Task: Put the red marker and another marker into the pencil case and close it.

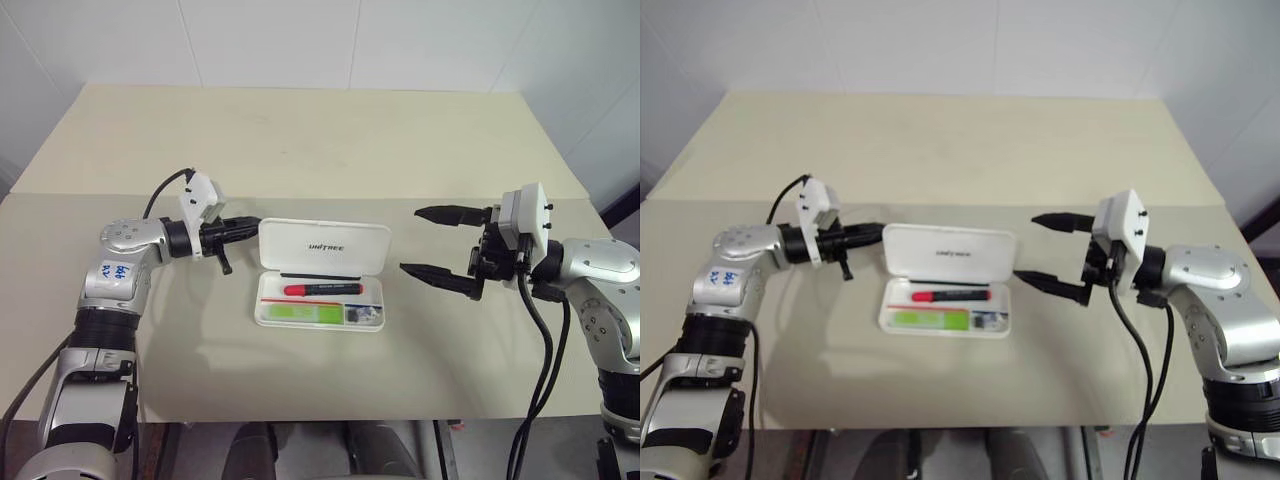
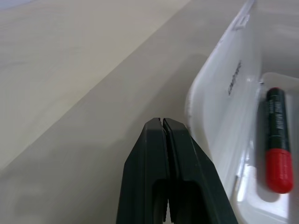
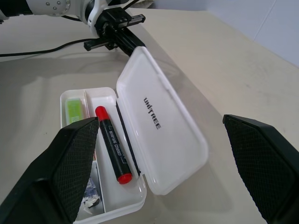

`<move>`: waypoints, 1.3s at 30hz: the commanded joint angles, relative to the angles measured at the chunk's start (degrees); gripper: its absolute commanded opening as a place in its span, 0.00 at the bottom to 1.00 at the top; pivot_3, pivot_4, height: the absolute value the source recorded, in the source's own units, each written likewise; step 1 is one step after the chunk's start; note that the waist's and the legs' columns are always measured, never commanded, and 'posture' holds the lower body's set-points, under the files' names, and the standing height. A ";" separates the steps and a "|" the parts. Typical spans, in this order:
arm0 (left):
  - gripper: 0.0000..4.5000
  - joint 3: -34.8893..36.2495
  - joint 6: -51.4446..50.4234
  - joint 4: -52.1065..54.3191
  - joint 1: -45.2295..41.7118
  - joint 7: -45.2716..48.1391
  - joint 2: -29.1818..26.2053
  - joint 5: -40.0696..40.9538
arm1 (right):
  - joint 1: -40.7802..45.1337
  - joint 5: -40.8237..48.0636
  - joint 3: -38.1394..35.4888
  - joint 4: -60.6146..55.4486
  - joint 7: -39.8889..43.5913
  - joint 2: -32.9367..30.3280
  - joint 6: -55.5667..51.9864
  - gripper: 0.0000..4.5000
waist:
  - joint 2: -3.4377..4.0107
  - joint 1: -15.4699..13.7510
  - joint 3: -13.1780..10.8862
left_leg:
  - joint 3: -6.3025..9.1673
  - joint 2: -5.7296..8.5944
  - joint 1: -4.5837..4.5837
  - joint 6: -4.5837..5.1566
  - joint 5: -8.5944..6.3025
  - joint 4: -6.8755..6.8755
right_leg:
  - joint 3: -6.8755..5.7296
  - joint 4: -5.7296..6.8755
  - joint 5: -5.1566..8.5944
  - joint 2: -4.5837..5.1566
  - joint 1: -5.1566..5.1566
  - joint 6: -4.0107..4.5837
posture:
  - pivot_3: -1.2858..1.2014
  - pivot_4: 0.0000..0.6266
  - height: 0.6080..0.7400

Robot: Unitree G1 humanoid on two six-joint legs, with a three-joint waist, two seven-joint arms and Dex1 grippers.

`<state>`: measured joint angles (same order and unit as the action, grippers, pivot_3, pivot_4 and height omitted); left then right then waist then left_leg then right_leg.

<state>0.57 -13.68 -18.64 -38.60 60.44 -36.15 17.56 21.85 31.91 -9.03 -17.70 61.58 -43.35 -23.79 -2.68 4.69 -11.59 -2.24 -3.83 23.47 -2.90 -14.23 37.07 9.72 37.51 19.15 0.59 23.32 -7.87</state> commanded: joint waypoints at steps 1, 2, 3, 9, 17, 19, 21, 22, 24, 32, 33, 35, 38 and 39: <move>0.01 1.03 0.91 2.63 -1.16 2.65 -0.15 1.85 | -0.03 0.71 -0.38 -1.96 -0.79 -0.25 0.35 1.00 | 0.00 -0.02 0.00 | 0.00 0.00 0.00 0.00 0.00 0.00 | 0.00 0.00 0.00 0.00 0.00 0.00 | 0.52 0.24 1.00; 0.01 1.03 0.66 3.10 -1.06 3.33 -0.23 2.14 | -0.08 0.71 -0.32 -1.96 -0.86 -0.20 0.38 1.00 | 0.00 -0.02 0.00 | 0.00 0.00 0.00 0.00 0.00 0.00 | 0.00 0.00 0.00 0.00 0.00 0.00 | 0.52 0.24 1.00; 0.01 0.83 0.21 3.99 -0.82 4.13 -0.44 2.36 | -0.08 0.72 -0.22 -1.91 -0.93 -0.11 0.41 1.00 | 0.00 -0.02 0.00 | 0.00 0.00 0.00 0.00 0.00 0.00 | 0.00 0.00 0.00 0.00 0.00 0.00 | 0.52 0.24 1.00; 0.01 -3.14 -3.54 12.92 2.30 9.73 -3.42 1.60 | 0.02 0.78 0.32 -1.60 -1.35 0.28 0.66 1.00 | 0.00 0.06 0.00 | 0.00 0.00 0.00 0.00 0.00 -0.03 | 0.00 -0.02 0.00 0.00 0.00 0.00 | 0.52 0.24 1.00; 0.01 -10.19 -8.25 20.63 6.79 10.02 -4.22 -1.42 | -0.61 0.66 1.07 -2.00 -2.19 1.34 1.02 1.00 | 0.00 0.04 0.00 | 0.01 0.00 -0.02 0.00 0.00 0.00 | 0.02 -0.01 0.00 0.01 -0.03 0.00 | 0.52 0.24 1.00; 0.01 -11.79 -8.80 20.16 7.52 8.27 -3.85 -3.21 | -0.98 0.71 1.11 -2.29 -2.51 1.56 1.07 1.00 | 0.00 0.06 0.00 | 0.02 0.00 -0.03 0.00 0.00 0.00 | 0.02 0.00 0.00 0.00 -0.03 0.00 | 0.52 0.24 1.00; 0.01 -13.45 -9.38 20.10 8.57 7.49 -3.63 -4.60 | -1.50 0.74 1.17 -2.77 -2.97 1.79 1.14 1.00 | 0.00 0.05 0.00 | 0.02 0.00 -0.04 0.00 0.00 0.00 | 0.02 -0.01 0.00 0.00 -0.03 0.01 | 0.52 0.24 1.00; 0.01 -14.03 -9.72 20.03 8.86 6.86 -3.32 -5.11 | -1.75 0.80 1.15 -3.02 -3.28 1.94 1.12 1.00 | 0.00 0.03 0.00 | 0.02 0.00 -0.03 0.00 0.00 0.00 | 0.02 -0.01 0.00 0.00 -0.03 0.01 | 0.52 0.24 1.00; 0.01 -14.92 -10.36 19.81 9.09 5.93 -3.05 -6.02 | -2.30 0.90 1.13 -3.62 -3.81 2.15 1.09 1.00 | 0.01 0.01 0.01 | 0.03 0.00 -0.08 0.00 0.00 0.00 | 0.02 -0.02 0.00 0.01 -0.10 0.01 | 0.52 0.24 1.00; 0.01 -13.64 -10.78 20.13 7.70 4.21 -1.52 -4.52 | -3.80 1.08 1.06 -4.96 -5.18 2.96 1.06 1.00 | 0.01 0.04 0.01 | 0.11 0.02 -0.42 0.02 0.01 0.02 | 0.02 -0.28 0.00 0.01 -0.66 0.08 | 0.52 0.24 1.00; 0.01 -11.51 -10.58 20.52 7.20 4.36 -0.96 -2.40 | -3.82 1.04 1.06 -4.76 -5.08 2.95 1.21 1.00 | 0.01 0.04 0.01 | 0.11 0.01 -0.41 0.04 0.02 0.02 | 0.02 -0.34 -0.01 0.02 -0.67 0.12 | 0.52 0.24 1.00; 0.01 -7.87 -10.71 21.16 6.38 4.50 -0.29 0.93 | -3.80 0.95 0.99 -4.21 -4.77 2.85 1.47 1.00 | 0.01 0.04 0.01 | 0.11 0.01 -0.35 0.05 0.03 0.02 | 0.02 -0.47 -0.06 0.02 -0.68 0.15 | 0.52 0.24 1.00; 0.01 -2.14 -9.63 21.76 5.76 5.06 -1.08 4.98 | -3.71 0.79 0.42 -2.63 -3.81 2.34 2.18 1.00 | 0.00 0.18 0.01 | 0.12 0.00 -0.29 0.04 0.02 -0.02 | 0.00 -0.52 -0.17 0.02 -0.65 -0.06 | 0.52 0.24 1.00; 0.01 0.09 -9.36 21.59 5.52 4.55 -1.73 5.84 | -3.69 0.68 0.08 -1.92 -3.57 2.08 2.43 1.00 | 0.00 0.21 0.01 | 0.11 -0.01 -0.30 0.04 0.01 -0.07 | -0.01 -0.51 -0.17 0.02 -0.62 -0.05 | 0.52 0.24 1.00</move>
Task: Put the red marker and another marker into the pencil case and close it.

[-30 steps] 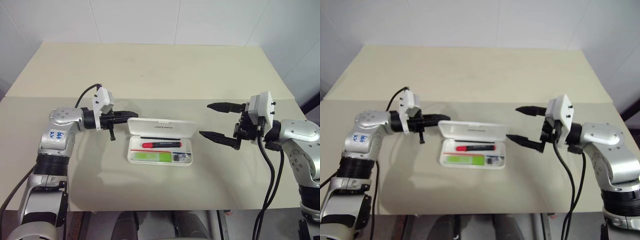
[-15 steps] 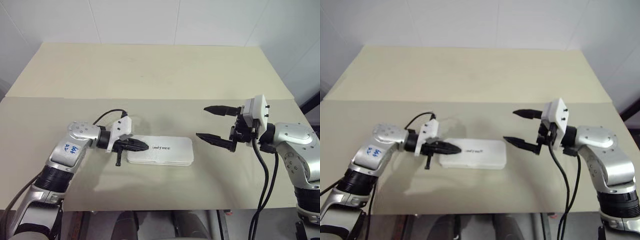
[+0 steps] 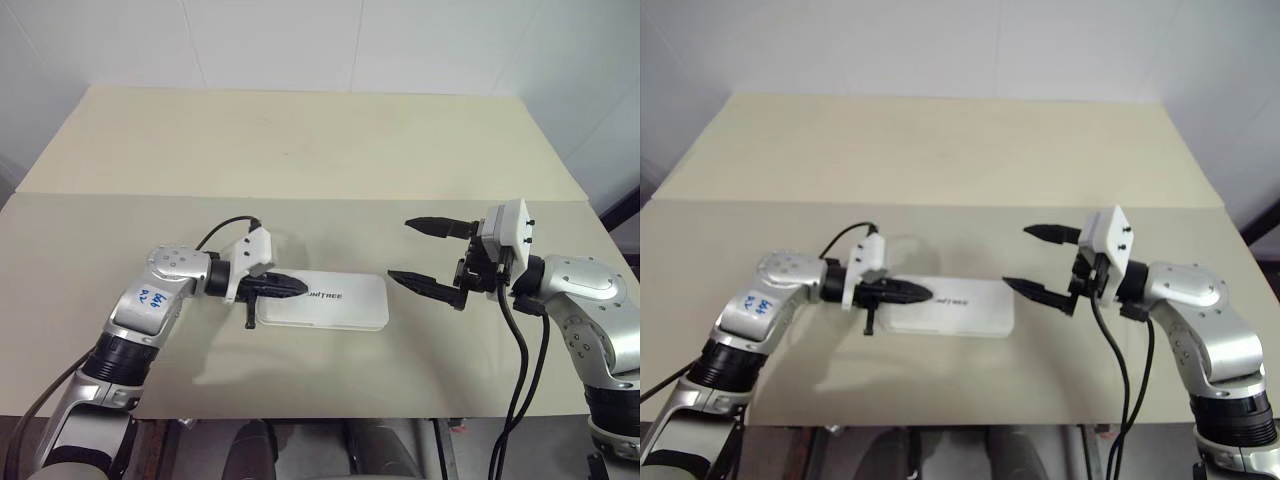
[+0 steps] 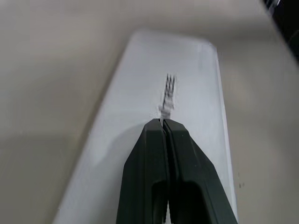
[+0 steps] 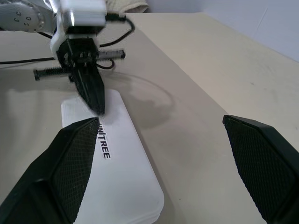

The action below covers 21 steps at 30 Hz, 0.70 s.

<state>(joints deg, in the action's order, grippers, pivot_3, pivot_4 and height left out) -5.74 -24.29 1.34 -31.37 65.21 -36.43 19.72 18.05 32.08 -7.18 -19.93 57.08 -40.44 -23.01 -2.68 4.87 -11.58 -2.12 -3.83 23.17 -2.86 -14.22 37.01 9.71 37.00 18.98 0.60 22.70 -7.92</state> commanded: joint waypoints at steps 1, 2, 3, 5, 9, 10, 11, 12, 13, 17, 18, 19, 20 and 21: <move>0.05 8.60 1.42 1.46 -1.91 -0.90 -1.90 4.53 | 0.07 0.41 -2.15 1.03 1.17 -1.08 1.97 1.00 | 0.00 0.02 0.00 | 0.00 -0.01 0.00 0.01 0.00 -0.05 | -0.02 0.01 0.01 -0.01 0.03 0.01 | 0.52 0.24 1.00; 0.10 10.57 1.02 1.66 -2.07 -1.80 -2.40 5.26 | 0.00 0.30 -2.46 1.58 1.45 -1.33 2.36 1.00 | 0.00 0.00 0.00 | 0.02 -0.01 0.00 0.01 0.00 -0.08 | -0.05 0.01 0.01 -0.02 0.04 0.02 | 0.52 0.24 1.00; 0.15 12.35 0.42 2.12 -1.98 -2.51 -2.96 6.05 | -0.11 0.29 -2.89 2.10 1.71 -1.57 2.67 1.00 | 0.00 -0.04 0.00 | 0.03 -0.02 0.00 0.01 -0.01 -0.11 | -0.07 0.00 0.03 -0.02 0.05 0.04 | 0.52 0.24 1.00; 0.29 15.57 -0.85 3.73 -0.58 -3.30 -4.80 7.50 | -0.24 0.48 -3.74 3.04 2.23 -2.18 3.14 1.00 | 0.01 -0.06 -0.01 | 0.03 -0.02 0.01 0.01 -0.04 -0.12 | -0.07 -0.03 0.04 0.00 0.05 0.03 | 0.52 0.24 1.00; 0.59 20.40 -0.91 5.50 3.85 -4.34 -8.26 8.26 | -0.76 -0.41 -5.30 5.27 3.73 -4.14 5.16 1.00 | 0.01 -0.05 -0.01 | -0.01 -0.02 0.03 -0.05 -0.12 -0.11 | -0.07 -0.12 0.07 0.04 0.03 0.00 | 0.52 0.24 1.00; 0.66 21.37 -0.58 5.64 4.84 -4.54 -8.95 8.35 | -0.93 -1.05 -5.37 5.79 4.34 -4.71 6.23 1.00 | 0.01 -0.09 -0.01 | -0.01 -0.03 0.03 -0.05 -0.12 -0.11 | -0.07 -0.13 0.07 0.04 0.03 0.00 | 0.52 0.24 1.00; 0.74 22.27 -1.02 6.17 5.72 -4.95 -9.39 8.76 | -0.89 -1.20 -5.76 6.54 4.69 -5.18 6.80 1.00 | 0.01 -0.08 -0.01 | -0.01 -0.03 0.03 -0.05 -0.12 -0.11 | -0.08 -0.13 0.07 0.03 0.04 0.01 | 0.52 0.24 1.00; 0.80 22.91 -1.22 6.75 6.64 -5.07 -9.82 9.05 | -0.74 -0.96 -6.09 7.01 4.99 -5.57 7.03 1.00 | 0.01 -0.08 -0.01 | 0.00 -0.03 0.02 -0.05 -0.12 -0.10 | -0.09 -0.12 0.08 0.03 0.03 0.01 | 0.52 0.24 1.00; 0.88 23.68 -1.05 7.02 7.69 -4.97 -10.31 9.23 | -0.61 -0.76 -6.25 7.08 4.99 -5.78 7.06 1.00 | 0.01 -0.08 -0.01 | 0.00 -0.03 0.03 -0.05 -0.12 -0.08 | -0.09 -0.11 0.08 0.03 0.03 0.01 | 0.52 0.24 1.00; 0.99 25.87 -2.20 9.31 11.76 -4.99 -11.84 10.67 | 0.85 -0.94 -6.76 9.37 7.66 -7.83 7.92 1.00 | 0.01 -0.06 -0.01 | -0.02 -0.03 0.02 -0.05 -0.12 -0.07 | -0.07 -0.11 0.08 0.05 0.02 0.02 | 0.52 0.24 1.00; 0.99 26.04 -2.41 9.80 12.20 -5.32 -11.98 10.97 | 1.11 -1.06 -6.65 10.09 8.32 -8.21 8.36 1.00 | 0.01 -0.06 -0.01 | -0.02 -0.03 0.02 -0.05 -0.13 -0.07 | -0.07 -0.12 0.08 0.05 0.02 0.02 | 0.52 0.24 1.00; 0.99 25.93 -2.86 10.50 12.49 -5.66 -12.11 11.29 | 1.46 -1.29 -6.57 11.21 9.13 -8.63 9.06 1.00 | 0.01 -0.05 -0.01 | -0.03 -0.03 0.01 -0.05 -0.12 -0.07 | -0.07 -0.12 0.08 0.06 0.02 0.03 | 0.52 0.24 1.00; 0.99 26.02 -2.84 10.91 12.90 -5.83 -12.30 11.27 | 1.75 -1.67 -6.33 12.16 9.93 -8.99 9.71 1.00 | 0.01 -0.05 -0.01 | -0.01 -0.04 0.01 -0.05 -0.12 -0.07 | -0.08 -0.11 0.08 0.05 0.02 0.03 | 0.52 0.24 1.00; 0.99 26.10 -2.69 10.96 13.18 -5.85 -12.48 11.20 | 2.08 -2.17 -5.98 13.08 10.63 -9.24 10.45 1.00 | 0.02 -0.05 -0.02 | -0.02 -0.04 0.01 -0.05 -0.12 -0.07 | -0.08 -0.11 0.08 0.04 0.02 0.03 | 0.52 0.24 1.00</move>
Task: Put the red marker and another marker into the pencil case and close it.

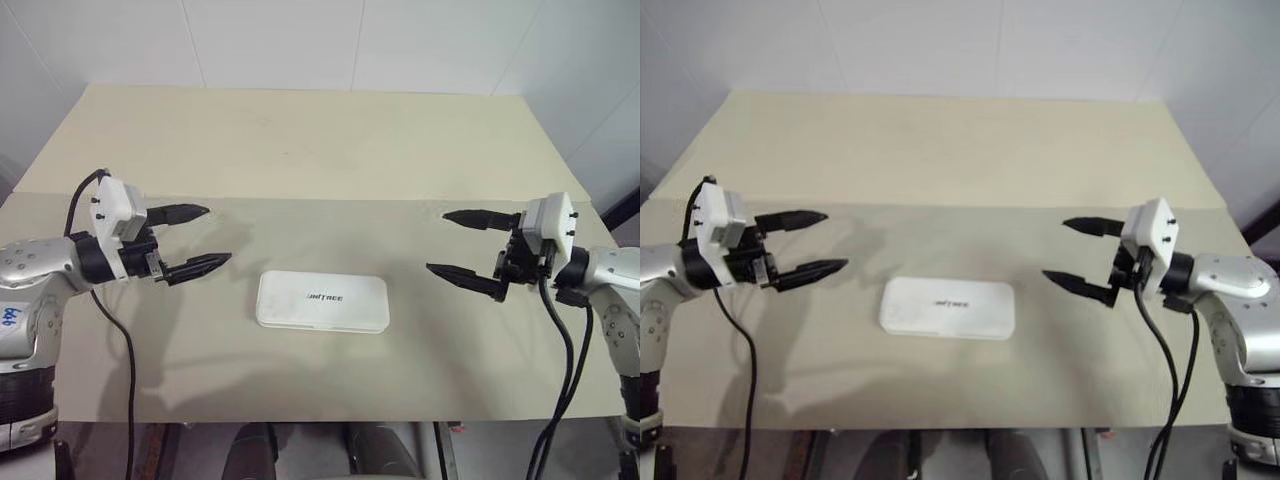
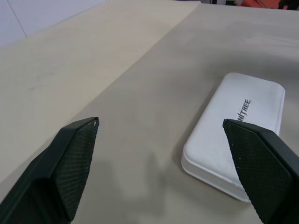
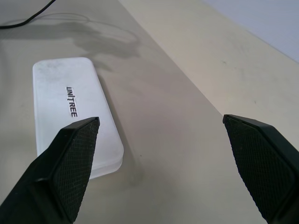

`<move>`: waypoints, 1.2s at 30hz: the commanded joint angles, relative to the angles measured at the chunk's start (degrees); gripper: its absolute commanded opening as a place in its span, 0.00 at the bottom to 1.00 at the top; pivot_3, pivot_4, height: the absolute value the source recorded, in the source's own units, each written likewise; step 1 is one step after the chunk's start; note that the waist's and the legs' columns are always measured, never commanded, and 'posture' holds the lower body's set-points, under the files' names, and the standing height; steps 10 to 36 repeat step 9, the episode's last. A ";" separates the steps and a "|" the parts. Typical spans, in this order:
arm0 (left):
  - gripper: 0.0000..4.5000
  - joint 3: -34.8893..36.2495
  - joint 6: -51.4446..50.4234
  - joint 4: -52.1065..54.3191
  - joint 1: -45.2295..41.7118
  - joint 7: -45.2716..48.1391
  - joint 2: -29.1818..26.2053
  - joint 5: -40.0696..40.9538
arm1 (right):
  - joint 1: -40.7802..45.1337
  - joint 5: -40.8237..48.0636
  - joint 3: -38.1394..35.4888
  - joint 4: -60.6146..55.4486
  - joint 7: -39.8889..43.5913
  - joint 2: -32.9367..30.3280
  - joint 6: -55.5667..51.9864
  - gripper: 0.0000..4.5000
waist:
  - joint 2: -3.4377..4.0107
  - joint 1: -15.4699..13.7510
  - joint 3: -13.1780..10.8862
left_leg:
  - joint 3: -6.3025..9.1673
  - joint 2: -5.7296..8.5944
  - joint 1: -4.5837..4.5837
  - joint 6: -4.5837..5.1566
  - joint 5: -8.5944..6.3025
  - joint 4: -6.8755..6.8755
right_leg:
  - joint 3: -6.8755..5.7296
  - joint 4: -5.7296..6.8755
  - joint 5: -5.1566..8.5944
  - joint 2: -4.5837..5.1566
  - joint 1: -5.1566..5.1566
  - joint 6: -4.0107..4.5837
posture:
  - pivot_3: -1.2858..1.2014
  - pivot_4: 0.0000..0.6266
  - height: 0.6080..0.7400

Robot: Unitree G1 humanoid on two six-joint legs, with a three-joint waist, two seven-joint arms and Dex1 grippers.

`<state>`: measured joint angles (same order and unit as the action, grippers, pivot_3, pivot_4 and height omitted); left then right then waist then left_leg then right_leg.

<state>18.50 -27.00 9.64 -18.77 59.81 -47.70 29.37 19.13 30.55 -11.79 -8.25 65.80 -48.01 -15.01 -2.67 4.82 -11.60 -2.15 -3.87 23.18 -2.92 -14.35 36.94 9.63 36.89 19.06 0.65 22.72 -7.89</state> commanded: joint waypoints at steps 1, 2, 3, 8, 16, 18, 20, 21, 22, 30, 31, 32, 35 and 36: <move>0.99 1.90 0.51 2.48 0.82 -0.77 -1.18 1.10 | 1.37 -1.33 -0.94 2.59 2.34 -1.67 3.39 1.00 | 0.01 0.00 0.00 | -0.01 0.00 0.00 0.00 0.00 0.00 | 0.00 0.00 0.00 0.00 0.00 0.00 | 0.52 0.24 1.00; 0.99 1.88 0.95 2.16 0.90 -0.94 -1.21 0.71 | 1.62 -1.82 -0.50 3.34 2.58 -1.59 4.08 1.00 | 0.01 0.01 0.00 | 0.00 0.00 0.00 0.00 0.00 -0.01 | 0.00 -0.01 0.00 0.00 0.00 0.01 | 0.52 0.24 1.00; 0.99 1.71 1.15 2.12 0.93 -1.23 -1.14 0.47 | 1.77 -2.15 -0.33 4.05 2.89 -1.50 4.71 1.00 | 0.01 0.01 0.00 | 0.00 0.00 0.00 0.00 0.00 -0.01 | 0.00 -0.01 0.01 0.00 0.00 0.01 | 0.52 0.24 1.00; 0.99 0.75 1.61 2.38 0.20 -2.19 -1.03 0.14 | 2.77 -3.07 0.93 4.99 3.15 -0.75 5.22 1.00 | 0.02 0.10 -0.01 | -0.01 0.00 0.00 0.00 0.00 -0.04 | 0.00 -0.02 0.01 0.00 0.01 0.02 | 0.52 0.24 1.00; 0.99 0.50 1.78 2.18 0.06 -2.00 -1.10 0.12 | 3.31 -3.29 1.41 5.18 3.36 -0.61 5.42 1.00 | 0.02 0.10 -0.01 | -0.02 0.00 0.00 -0.01 0.00 -0.03 | 0.01 -0.02 0.01 0.00 0.01 0.02 | 0.52 0.24 1.00; 0.99 0.50 1.78 2.18 0.06 -2.00 -1.10 0.12 | 3.31 -3.29 1.41 5.18 3.36 -0.61 5.42 1.00 | 0.02 0.10 -0.01 | -0.02 0.00 0.00 -0.01 0.00 -0.03 | 0.01 -0.02 0.01 0.00 0.01 0.02 | 0.52 0.24 1.00; 0.99 0.50 1.78 2.18 0.06 -2.00 -1.10 0.12 | 3.31 -3.29 1.41 5.18 3.36 -0.61 5.42 1.00 | 0.02 0.10 -0.01 | -0.02 0.00 0.00 -0.01 0.00 -0.03 | 0.01 -0.02 0.01 0.00 0.01 0.02 | 0.52 0.24 1.00; 0.99 0.50 1.78 2.18 0.06 -2.00 -1.10 0.12 | 3.31 -3.29 1.41 5.18 3.36 -0.61 5.42 1.00 | 0.02 0.10 -0.01 | -0.02 0.00 0.00 -0.01 0.00 -0.03 | 0.01 -0.02 0.01 0.00 0.01 0.02 | 0.52 0.24 1.00; 0.99 0.50 1.78 2.18 0.06 -2.00 -1.10 0.12 | 3.31 -3.29 1.41 5.18 3.36 -0.61 5.42 1.00 | 0.02 0.10 -0.01 | -0.02 0.00 0.00 -0.01 0.00 -0.03 | 0.01 -0.02 0.01 0.00 0.01 0.02 | 0.52 0.24 1.00; 0.99 0.50 1.78 2.18 0.06 -2.00 -1.10 0.12 | 3.31 -3.29 1.41 5.18 3.36 -0.61 5.42 1.00 | 0.02 0.10 -0.01 | -0.02 0.00 0.00 -0.01 0.00 -0.03 | 0.01 -0.02 0.01 0.00 0.01 0.02 | 0.52 0.24 1.00; 0.99 0.50 1.78 2.18 0.06 -2.00 -1.10 0.12 | 3.31 -3.29 1.41 5.18 3.36 -0.61 5.42 1.00 | 0.02 0.10 -0.01 | -0.02 0.00 0.00 -0.01 0.00 -0.03 | 0.01 -0.02 0.01 0.00 0.01 0.02 | 0.52 0.24 1.00; 0.99 0.50 1.78 2.18 0.06 -2.00 -1.10 0.12 | 3.31 -3.29 1.41 5.18 3.36 -0.61 5.42 1.00 | 0.02 0.10 -0.01 | -0.02 0.00 0.00 -0.01 0.00 -0.03 | 0.01 -0.02 0.01 0.00 0.01 0.02 | 0.52 0.24 1.00; 0.99 0.50 1.78 2.18 0.06 -2.00 -1.10 0.12 | 3.31 -3.29 1.41 5.18 3.36 -0.61 5.42 1.00 | 0.02 0.10 -0.01 | -0.02 0.00 0.00 -0.01 0.00 -0.03 | 0.01 -0.02 0.01 0.00 0.01 0.02 | 0.52 0.24 1.00; 0.99 0.50 1.78 2.18 0.06 -2.00 -1.10 0.12 | 3.31 -3.29 1.41 5.18 3.36 -0.61 5.42 1.00 | 0.02 0.10 -0.01 | -0.02 0.00 0.00 -0.01 0.00 -0.03 | 0.01 -0.02 0.01 0.00 0.01 0.02 | 0.52 0.24 1.00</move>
